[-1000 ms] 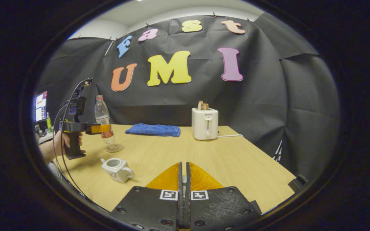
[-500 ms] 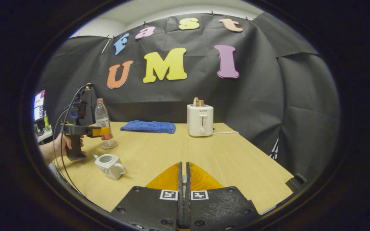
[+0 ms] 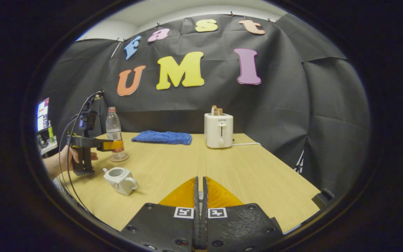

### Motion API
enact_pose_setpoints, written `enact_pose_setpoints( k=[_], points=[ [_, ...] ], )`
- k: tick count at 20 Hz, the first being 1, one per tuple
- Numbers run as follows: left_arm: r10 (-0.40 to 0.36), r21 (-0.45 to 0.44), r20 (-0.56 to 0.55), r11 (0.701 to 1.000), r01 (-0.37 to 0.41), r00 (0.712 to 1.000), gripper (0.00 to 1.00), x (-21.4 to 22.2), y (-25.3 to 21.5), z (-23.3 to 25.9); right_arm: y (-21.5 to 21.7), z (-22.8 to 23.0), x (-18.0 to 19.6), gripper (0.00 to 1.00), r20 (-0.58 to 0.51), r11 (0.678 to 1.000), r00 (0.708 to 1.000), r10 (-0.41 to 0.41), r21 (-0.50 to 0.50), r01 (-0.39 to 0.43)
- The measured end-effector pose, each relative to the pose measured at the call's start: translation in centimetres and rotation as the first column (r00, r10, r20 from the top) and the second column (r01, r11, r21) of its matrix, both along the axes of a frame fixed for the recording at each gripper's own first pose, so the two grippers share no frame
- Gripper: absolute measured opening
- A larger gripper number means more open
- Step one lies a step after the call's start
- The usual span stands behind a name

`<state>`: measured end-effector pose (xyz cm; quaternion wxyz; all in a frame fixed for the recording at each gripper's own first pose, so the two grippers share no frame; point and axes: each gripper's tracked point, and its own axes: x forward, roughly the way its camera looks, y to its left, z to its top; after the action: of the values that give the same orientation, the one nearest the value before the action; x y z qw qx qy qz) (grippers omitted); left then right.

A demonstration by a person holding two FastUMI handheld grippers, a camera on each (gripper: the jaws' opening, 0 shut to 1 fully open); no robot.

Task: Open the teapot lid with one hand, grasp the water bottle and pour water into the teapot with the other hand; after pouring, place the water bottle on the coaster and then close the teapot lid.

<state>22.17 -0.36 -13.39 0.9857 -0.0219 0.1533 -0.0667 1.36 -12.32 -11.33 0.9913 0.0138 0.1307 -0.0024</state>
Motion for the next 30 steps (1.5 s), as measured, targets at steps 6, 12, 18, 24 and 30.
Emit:
enact_pose_setpoints(
  k=[6,12,18,24,30],
  points=[
    [0.002,-0.006,-0.055,1.000,-0.002,0.998,0.99,-4.1,1.0,-0.1,2.1,0.8,0.1,0.00,0.019,0.999,0.999,0.040,-0.009,-0.040],
    [0.085,0.010,0.031,0.996,-0.085,0.996,0.99,-11.1,5.8,3.3,7.4,2.6,2.0,0.00,0.067,0.988,0.985,0.156,0.007,-0.157],
    [0.196,0.004,0.100,0.980,-0.198,0.975,0.99,-17.2,9.7,5.9,14.3,3.1,5.0,0.00,0.076,0.950,0.947,0.311,0.010,-0.312],
    [0.249,0.037,0.155,0.965,-0.258,0.956,0.99,-20.7,12.2,7.0,18.5,2.3,6.1,0.00,0.071,0.922,0.919,0.387,-0.006,-0.388],
    [0.277,0.032,0.169,0.958,-0.286,0.946,0.98,-21.3,13.9,7.0,20.5,0.2,6.5,0.00,0.035,0.911,0.910,0.412,-0.015,-0.412]
  ],
)
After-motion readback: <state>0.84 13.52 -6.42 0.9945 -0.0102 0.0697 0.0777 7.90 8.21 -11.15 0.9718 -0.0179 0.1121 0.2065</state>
